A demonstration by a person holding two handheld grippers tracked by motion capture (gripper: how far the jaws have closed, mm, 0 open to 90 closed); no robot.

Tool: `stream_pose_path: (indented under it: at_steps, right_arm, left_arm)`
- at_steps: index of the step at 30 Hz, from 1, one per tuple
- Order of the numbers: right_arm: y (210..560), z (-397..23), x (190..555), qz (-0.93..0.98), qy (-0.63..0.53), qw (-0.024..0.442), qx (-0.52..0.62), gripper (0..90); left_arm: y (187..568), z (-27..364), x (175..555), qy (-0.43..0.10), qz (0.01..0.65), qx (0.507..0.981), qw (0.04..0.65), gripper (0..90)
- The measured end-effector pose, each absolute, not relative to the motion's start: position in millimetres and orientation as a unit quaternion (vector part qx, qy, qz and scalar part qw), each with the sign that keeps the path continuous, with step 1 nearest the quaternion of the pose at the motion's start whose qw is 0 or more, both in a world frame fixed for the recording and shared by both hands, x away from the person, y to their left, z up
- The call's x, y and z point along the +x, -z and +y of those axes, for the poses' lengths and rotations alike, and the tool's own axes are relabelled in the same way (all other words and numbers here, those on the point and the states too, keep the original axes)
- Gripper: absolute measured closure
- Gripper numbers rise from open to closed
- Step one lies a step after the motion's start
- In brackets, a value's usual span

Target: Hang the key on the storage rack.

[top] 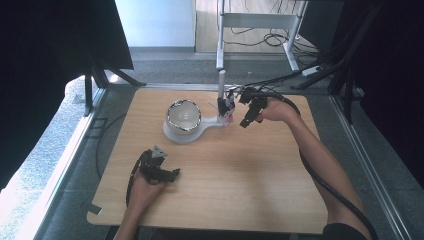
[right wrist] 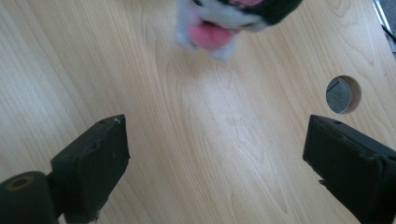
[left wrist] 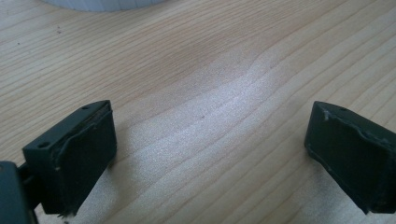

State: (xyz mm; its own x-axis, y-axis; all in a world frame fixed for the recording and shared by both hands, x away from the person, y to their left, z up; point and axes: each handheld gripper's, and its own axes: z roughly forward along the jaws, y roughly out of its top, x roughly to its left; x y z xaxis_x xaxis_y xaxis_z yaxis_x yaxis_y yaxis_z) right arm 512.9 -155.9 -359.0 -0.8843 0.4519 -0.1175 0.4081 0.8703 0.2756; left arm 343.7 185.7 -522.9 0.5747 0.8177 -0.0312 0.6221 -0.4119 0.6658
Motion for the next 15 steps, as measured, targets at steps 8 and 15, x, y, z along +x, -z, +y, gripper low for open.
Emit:
stream_pose_path:
  at_steps: [8,15]
  right_arm:
    - [361,-163,503,0.962,-0.117,0.103,0.224,4.7]
    - [357,-171,494,0.96,-0.121,0.109,0.227,5.4]
  left_arm:
    - [523,186,344,-0.152,0.436,0.826,0.322,2.2]
    - [523,186,344,-0.151,0.436,0.827,0.322,2.2]
